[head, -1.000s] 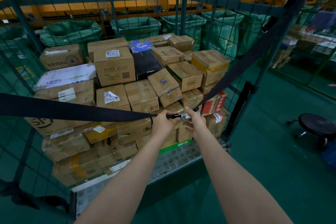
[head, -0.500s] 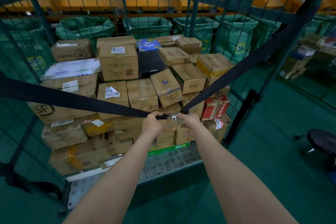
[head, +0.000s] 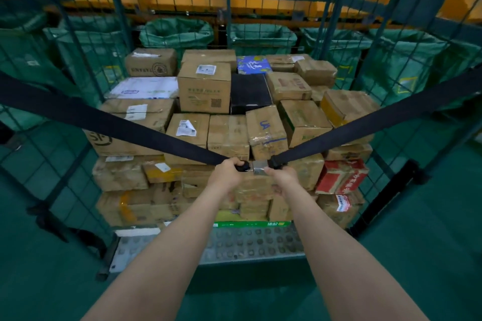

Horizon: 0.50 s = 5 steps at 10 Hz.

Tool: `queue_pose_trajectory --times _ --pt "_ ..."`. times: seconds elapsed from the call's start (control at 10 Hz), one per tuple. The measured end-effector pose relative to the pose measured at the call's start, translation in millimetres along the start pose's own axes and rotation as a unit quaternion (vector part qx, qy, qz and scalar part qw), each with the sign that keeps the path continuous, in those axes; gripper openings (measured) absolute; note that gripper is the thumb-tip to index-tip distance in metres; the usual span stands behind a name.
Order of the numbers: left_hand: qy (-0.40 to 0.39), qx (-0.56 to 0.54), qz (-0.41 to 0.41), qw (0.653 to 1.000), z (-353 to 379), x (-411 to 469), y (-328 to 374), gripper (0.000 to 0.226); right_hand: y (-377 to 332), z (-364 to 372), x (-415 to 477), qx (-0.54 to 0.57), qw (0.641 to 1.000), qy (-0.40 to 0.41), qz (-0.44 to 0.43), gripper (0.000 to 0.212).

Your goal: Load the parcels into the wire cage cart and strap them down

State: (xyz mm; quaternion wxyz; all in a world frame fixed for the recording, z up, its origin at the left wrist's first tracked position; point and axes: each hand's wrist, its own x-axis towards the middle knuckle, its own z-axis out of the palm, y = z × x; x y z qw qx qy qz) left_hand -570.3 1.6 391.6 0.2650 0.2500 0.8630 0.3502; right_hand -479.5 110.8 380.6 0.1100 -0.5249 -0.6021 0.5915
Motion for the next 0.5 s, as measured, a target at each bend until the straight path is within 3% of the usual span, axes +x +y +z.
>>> queue_pose_trajectory --times 0.2,0.3,0.4,0.5 --pt "-0.021 0.065 -0.057 0.996 -6.4 20.1 28.8 0.039 -13.5 -2.4 23.5 -0.049 0.999 -0.003 0.009 0.055" --pt "-0.063 0.046 -0.095 0.992 -13.1 22.0 51.1 0.018 -26.7 -14.7 21.0 -0.116 0.982 -0.14 0.056 0.048" --pt "-0.083 0.033 -0.135 0.987 -20.8 29.1 69.9 0.017 -39.5 -29.9 24.1 -0.298 0.924 -0.229 0.072 0.054" --pt "-0.082 0.04 -0.142 0.986 -19.1 28.1 83.4 0.018 -54.5 -49.8 30.0 -0.376 0.858 -0.336 0.097 0.057"
